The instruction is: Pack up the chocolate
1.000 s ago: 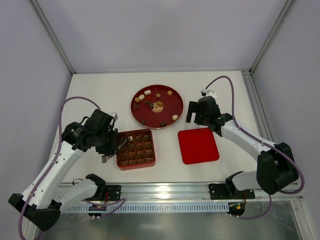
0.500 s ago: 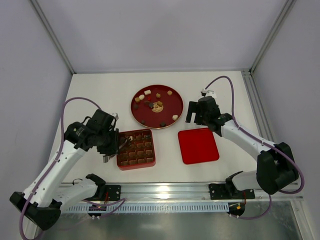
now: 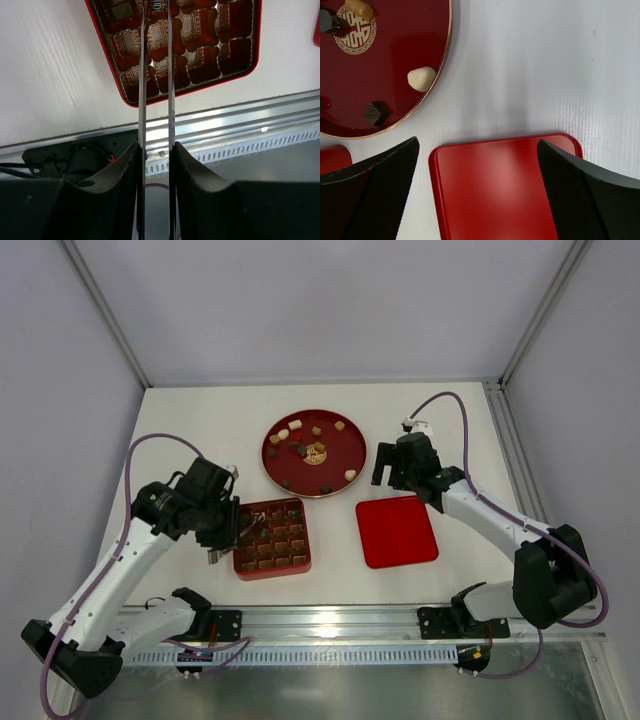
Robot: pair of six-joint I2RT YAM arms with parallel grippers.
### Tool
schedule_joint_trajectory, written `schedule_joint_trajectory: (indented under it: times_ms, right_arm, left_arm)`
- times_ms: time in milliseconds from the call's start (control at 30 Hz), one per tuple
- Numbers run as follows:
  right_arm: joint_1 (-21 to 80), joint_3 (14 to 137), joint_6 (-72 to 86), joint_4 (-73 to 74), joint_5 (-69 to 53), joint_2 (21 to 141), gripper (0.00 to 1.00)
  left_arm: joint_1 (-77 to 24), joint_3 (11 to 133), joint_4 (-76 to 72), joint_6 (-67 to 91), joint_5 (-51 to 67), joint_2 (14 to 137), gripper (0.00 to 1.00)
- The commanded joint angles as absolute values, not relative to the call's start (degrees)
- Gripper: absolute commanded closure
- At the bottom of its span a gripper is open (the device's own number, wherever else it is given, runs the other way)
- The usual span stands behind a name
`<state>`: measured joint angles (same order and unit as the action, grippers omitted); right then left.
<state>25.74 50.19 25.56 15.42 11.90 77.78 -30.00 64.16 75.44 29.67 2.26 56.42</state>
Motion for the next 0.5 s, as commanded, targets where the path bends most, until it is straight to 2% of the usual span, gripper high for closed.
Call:
schedule_joint_trajectory:
  times_ms: [0, 300, 467]
  right_arm:
    - [25.58, 51.06, 25.49, 13.36, 12.48, 78.13, 0.0]
    - [25.58, 50.89, 25.4, 12.92, 12.22, 78.4, 0.0]
    - [25.58, 51.59, 25.05, 13.45, 11.78, 78.58, 0.0]
  left_arm:
    - [-30.23, 64.16, 73.65, 29.97, 3.34, 56.51, 0.68]
    - [-30.23, 65.3, 73.83, 30.14, 2.81, 56.51, 0.68]
    - [-30.23, 73.02, 74.0, 31.02, 0.8, 58.7, 0.68]
